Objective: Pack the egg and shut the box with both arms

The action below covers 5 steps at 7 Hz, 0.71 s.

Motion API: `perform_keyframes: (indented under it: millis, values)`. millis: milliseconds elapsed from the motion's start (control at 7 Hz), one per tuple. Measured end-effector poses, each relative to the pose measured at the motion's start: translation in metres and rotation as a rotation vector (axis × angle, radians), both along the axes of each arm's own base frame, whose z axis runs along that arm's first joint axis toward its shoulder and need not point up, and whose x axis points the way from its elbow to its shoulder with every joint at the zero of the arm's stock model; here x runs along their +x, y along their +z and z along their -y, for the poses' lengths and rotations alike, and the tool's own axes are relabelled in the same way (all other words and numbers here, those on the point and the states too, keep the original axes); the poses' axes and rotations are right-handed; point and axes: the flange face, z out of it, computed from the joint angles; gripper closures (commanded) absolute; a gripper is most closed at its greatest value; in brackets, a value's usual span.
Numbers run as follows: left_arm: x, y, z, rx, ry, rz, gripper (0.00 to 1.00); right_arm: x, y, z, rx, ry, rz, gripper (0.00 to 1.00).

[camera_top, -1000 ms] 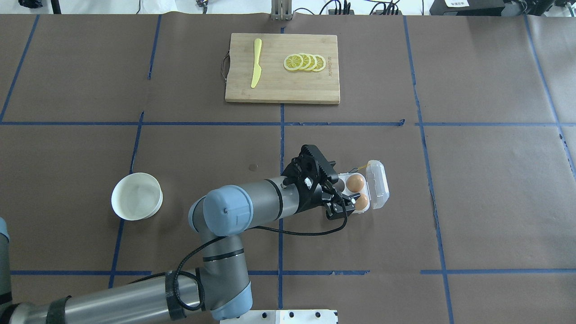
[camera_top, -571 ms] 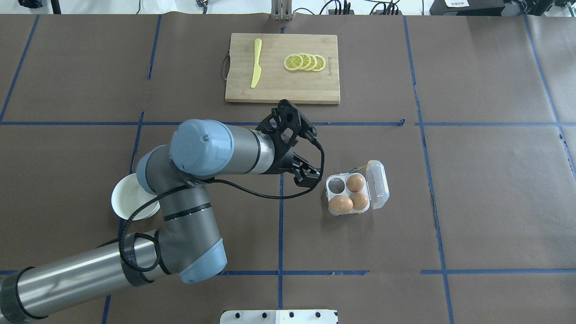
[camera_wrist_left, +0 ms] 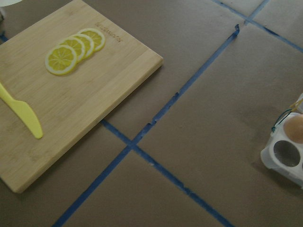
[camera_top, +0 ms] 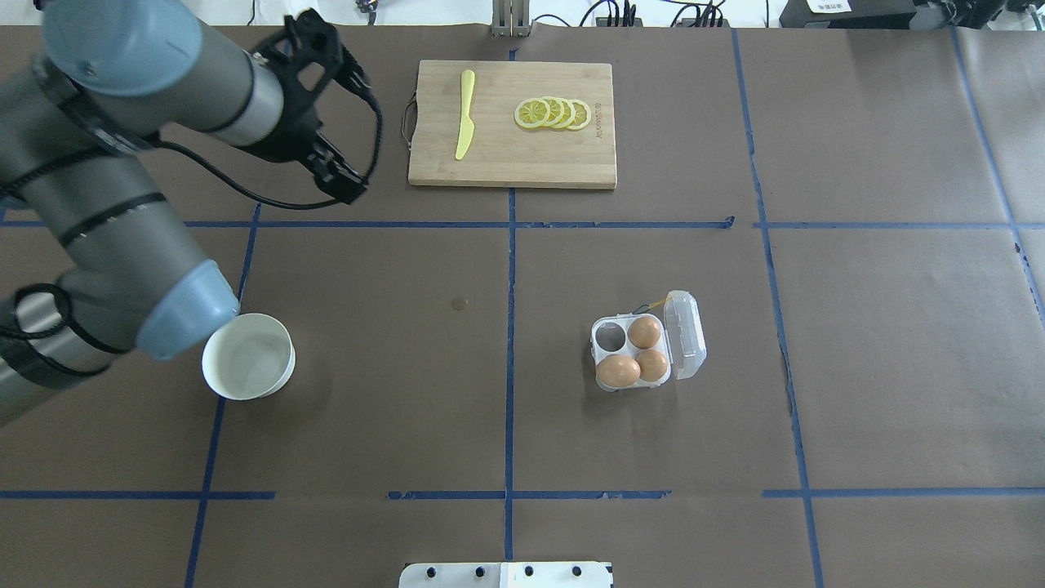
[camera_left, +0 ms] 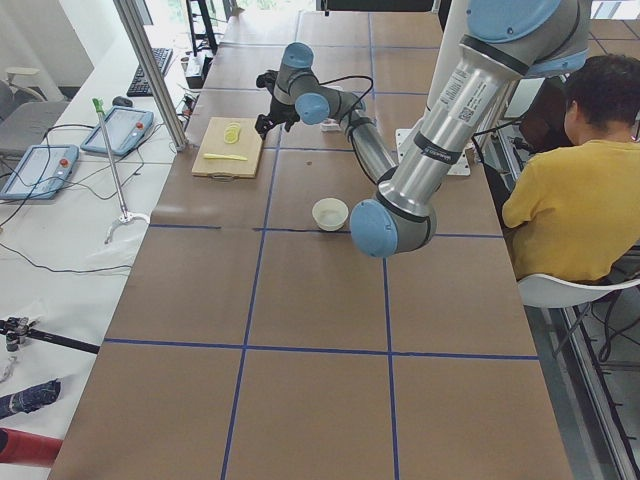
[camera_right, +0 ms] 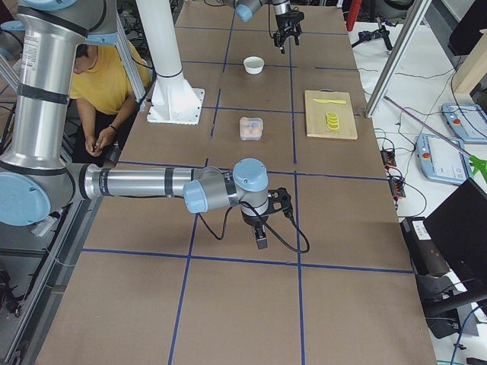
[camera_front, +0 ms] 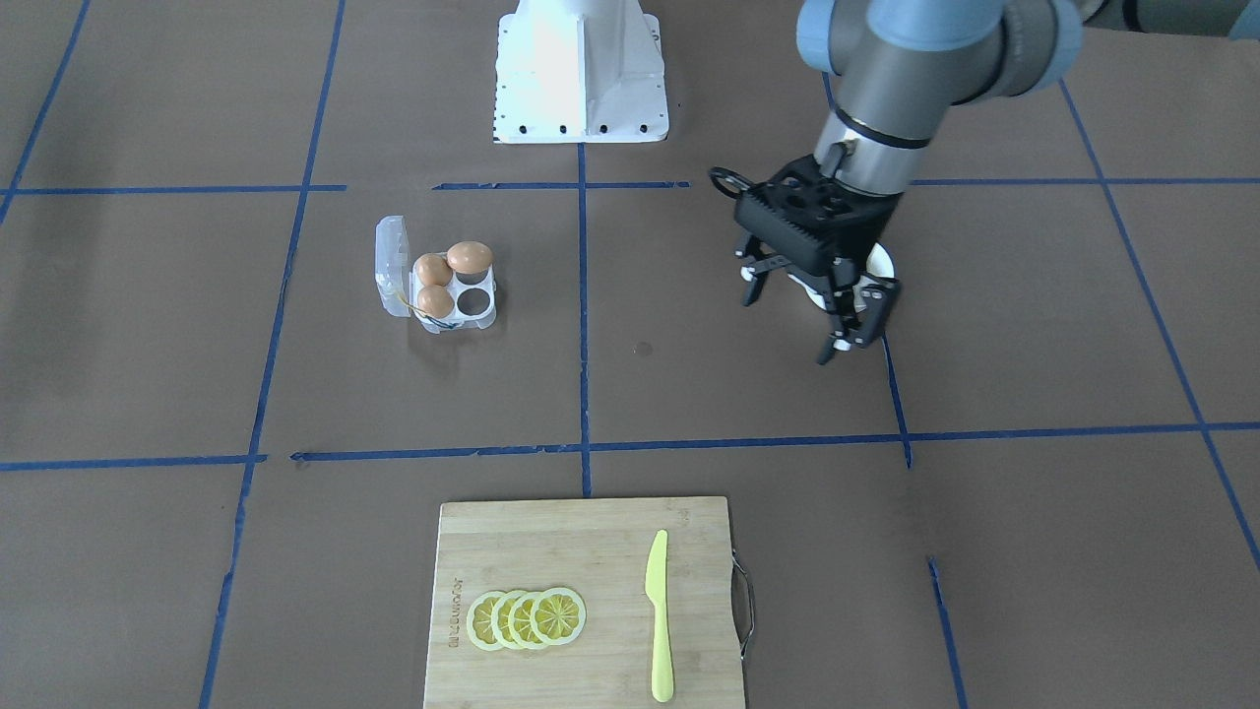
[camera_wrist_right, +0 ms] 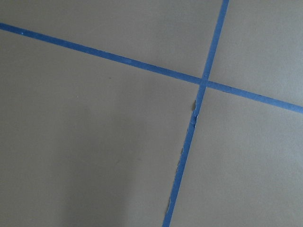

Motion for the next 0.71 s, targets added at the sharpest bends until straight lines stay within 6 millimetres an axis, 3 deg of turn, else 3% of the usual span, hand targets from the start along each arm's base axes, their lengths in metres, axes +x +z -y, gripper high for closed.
perform_keyframes:
  millis: [286, 571, 714]
  values:
    - [-0.131, 0.090, 0.038, -0.008, -0.016, 0.153, 0.00, 0.000, 0.000, -0.001, -0.002, 0.002, 0.001, 0.00]
    - [-0.252, 0.199, 0.054, -0.189, -0.143, 0.217, 0.00, 0.000, -0.001, 0.000, -0.004, 0.004, 0.005, 0.00]
    - [-0.300, 0.251, 0.053, -0.276, -0.205, 0.238, 0.00, 0.000, -0.005, 0.000, -0.015, 0.022, 0.014, 0.00]
